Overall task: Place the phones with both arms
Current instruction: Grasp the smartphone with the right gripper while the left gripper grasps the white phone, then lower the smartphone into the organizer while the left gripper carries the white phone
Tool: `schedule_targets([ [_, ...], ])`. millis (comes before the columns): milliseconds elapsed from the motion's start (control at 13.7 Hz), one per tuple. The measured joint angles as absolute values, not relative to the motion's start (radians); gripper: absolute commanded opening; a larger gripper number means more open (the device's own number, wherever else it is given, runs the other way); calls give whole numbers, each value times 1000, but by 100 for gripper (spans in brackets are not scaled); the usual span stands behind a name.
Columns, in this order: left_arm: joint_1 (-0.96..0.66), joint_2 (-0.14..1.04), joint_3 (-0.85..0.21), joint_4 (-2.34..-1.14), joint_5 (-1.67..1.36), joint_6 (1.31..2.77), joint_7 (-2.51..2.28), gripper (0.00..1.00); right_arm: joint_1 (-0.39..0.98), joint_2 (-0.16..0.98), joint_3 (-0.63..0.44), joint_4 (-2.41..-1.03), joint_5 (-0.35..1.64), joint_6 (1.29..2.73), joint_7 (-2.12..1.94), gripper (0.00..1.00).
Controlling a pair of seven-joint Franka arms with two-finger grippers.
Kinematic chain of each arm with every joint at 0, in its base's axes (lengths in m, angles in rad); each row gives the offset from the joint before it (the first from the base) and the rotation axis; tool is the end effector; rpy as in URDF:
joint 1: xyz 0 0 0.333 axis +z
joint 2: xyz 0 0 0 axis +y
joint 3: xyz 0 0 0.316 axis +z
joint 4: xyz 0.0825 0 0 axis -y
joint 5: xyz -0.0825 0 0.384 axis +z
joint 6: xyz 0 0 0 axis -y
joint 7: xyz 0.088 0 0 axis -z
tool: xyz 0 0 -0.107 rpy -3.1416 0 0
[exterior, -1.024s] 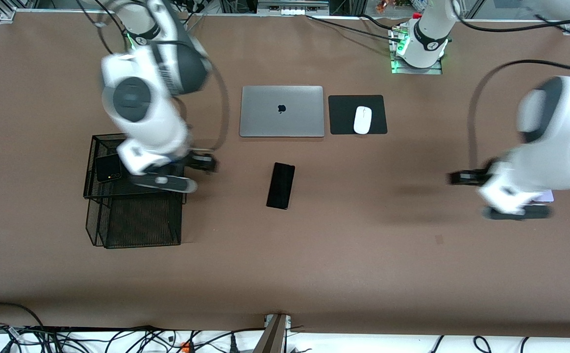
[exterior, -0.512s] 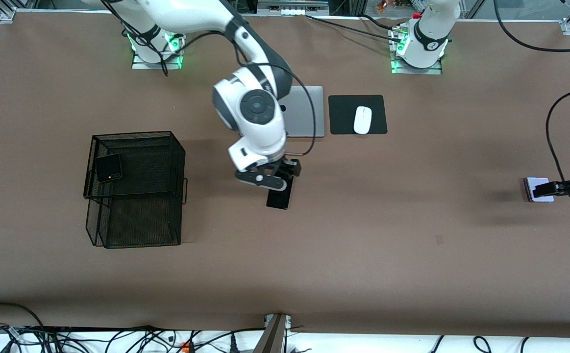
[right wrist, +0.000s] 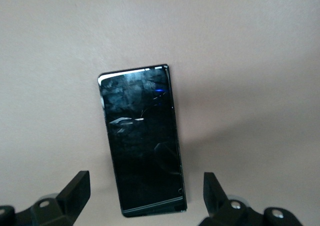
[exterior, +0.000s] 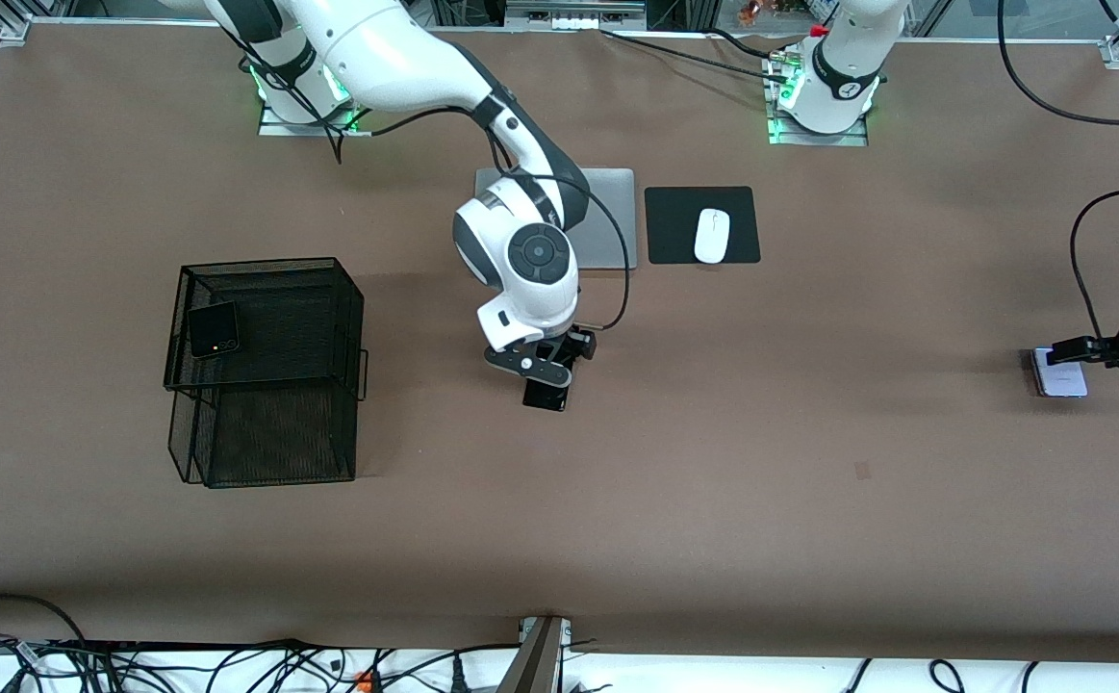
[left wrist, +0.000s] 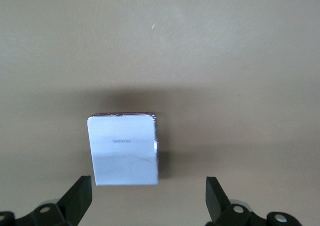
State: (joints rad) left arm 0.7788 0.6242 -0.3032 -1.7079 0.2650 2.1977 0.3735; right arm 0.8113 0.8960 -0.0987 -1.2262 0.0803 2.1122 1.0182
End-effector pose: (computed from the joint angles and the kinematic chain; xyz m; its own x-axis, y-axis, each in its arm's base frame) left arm 0.5758 0.3279 0.2335 0.9948 -0.0203 -0.0998 -0.0189 -0.9997 0.0153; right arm 0.5562 0.5118 0.2292 0.9522 -0.3056 0.0042 -0.3056 -0.9521 0.0094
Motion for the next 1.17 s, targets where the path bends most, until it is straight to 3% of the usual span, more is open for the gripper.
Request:
schedule_targets([
  [732, 837, 735, -304, -1709, 308, 2347, 400, 100, 840, 974, -99, -1227, 63, 2211, 1001, 100],
  [805, 839, 742, -304, -1709, 308, 2354, 399, 83, 841, 974, -99, -1227, 63, 2211, 991, 100],
  [878, 840, 745, -304, -1709, 308, 2355, 398, 53, 841, 974, -99, -1227, 63, 2211, 980, 100],
  [1024, 840, 746, -306, -1709, 308, 2355, 395, 12, 841, 975, -99, -1228, 62, 2211, 963, 100],
  [1171, 840, 746, -309, -1707, 308, 2352, 395, 3, 841, 976, -99, -1232, 51, 2211, 957, 100],
])
